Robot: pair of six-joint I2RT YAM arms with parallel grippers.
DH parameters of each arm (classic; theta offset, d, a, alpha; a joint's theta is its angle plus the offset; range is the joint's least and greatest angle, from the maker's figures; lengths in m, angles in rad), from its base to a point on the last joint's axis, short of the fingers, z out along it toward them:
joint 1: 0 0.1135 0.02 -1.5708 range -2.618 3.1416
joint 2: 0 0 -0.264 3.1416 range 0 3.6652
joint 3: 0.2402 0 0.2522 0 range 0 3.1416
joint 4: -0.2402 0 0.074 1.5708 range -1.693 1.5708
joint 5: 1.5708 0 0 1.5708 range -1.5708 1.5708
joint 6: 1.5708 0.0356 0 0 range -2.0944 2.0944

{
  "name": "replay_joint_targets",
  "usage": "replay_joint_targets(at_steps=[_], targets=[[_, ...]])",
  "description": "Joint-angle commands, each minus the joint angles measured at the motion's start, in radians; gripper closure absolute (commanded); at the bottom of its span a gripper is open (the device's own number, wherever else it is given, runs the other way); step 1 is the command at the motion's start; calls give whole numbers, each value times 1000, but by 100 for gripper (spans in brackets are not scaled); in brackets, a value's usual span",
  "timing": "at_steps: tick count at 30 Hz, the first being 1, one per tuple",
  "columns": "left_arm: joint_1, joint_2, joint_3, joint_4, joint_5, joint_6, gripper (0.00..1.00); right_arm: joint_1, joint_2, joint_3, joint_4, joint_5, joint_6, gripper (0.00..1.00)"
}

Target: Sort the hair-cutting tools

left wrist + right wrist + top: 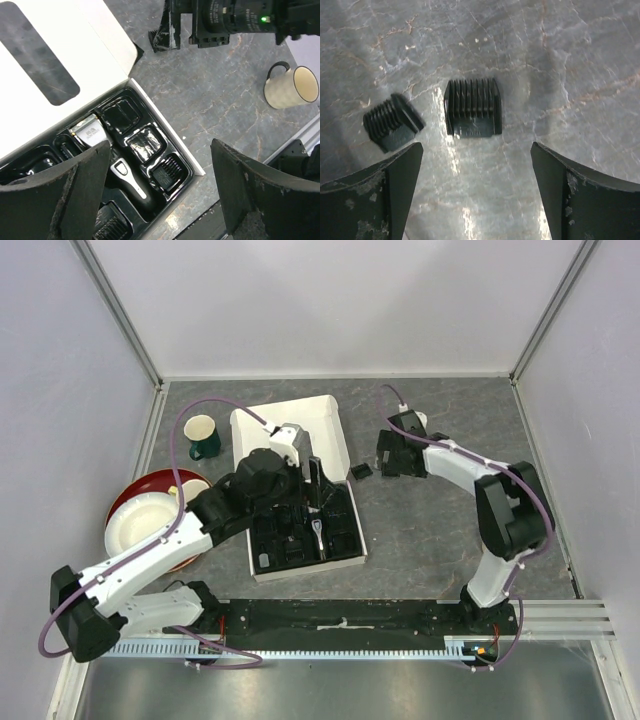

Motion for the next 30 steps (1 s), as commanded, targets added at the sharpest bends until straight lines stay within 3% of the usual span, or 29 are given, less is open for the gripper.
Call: replay_joint_targets(at_steps=[1, 13, 21, 25, 30], targets=[[5, -48, -30, 7, -93, 81, 12, 6, 124, 133, -25, 58, -79, 5], [23, -63, -66, -8, -104, 100, 11, 6, 275, 236, -83, 150, -132, 16], [25, -66, -70, -16, -101, 92, 11, 5, 284, 218, -94, 98, -66, 34], [30, -68, -57, -34, -102, 94, 11, 3, 284, 215, -94, 81, -43, 47], [31, -79, -55, -49, -102, 87, 11, 2, 232, 201, -89, 76, -23, 56]])
